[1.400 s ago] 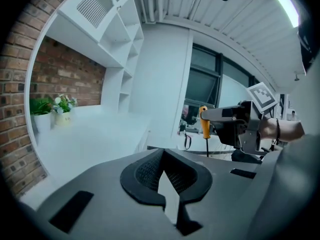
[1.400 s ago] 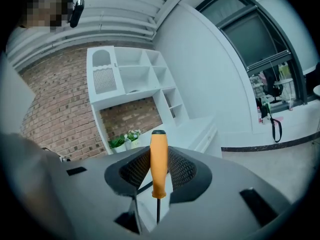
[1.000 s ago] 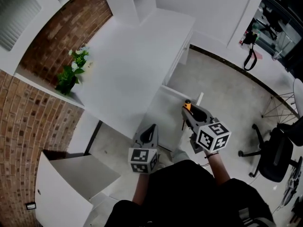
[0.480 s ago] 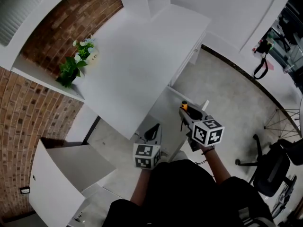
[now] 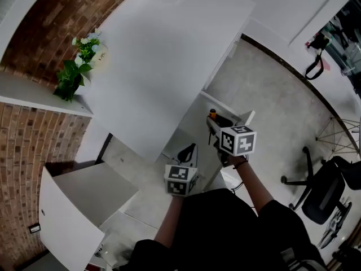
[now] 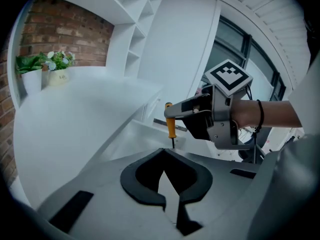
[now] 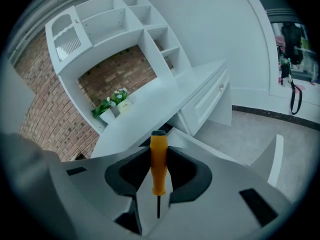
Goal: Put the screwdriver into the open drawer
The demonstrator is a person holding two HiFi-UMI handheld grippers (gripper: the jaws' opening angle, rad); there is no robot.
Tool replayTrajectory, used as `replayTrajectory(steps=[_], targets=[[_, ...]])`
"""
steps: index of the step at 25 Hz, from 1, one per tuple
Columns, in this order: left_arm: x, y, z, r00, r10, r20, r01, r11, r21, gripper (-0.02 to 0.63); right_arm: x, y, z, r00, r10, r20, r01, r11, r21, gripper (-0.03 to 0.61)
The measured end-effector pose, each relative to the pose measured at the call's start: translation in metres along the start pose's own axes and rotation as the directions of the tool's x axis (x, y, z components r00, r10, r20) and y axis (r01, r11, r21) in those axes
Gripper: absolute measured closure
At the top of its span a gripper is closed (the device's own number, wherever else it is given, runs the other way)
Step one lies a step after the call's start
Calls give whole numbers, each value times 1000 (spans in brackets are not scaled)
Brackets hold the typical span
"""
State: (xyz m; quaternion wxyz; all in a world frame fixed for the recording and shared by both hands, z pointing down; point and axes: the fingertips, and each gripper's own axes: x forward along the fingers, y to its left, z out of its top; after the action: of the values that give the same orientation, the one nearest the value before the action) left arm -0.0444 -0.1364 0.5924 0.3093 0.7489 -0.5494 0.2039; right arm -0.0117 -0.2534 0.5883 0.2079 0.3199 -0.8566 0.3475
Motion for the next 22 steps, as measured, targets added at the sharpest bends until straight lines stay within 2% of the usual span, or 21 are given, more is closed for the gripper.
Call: replayTrajectory(steps=[10, 22], targets=[[24, 19, -25, 998, -7, -66, 5, 999, -38, 604, 61, -22, -33, 987, -54, -151, 61, 997, 46, 469], [44, 26, -43, 994, -21, -110, 14, 998, -61, 605, 106, -49, -79, 945, -118, -304, 144, 987, 66, 469]])
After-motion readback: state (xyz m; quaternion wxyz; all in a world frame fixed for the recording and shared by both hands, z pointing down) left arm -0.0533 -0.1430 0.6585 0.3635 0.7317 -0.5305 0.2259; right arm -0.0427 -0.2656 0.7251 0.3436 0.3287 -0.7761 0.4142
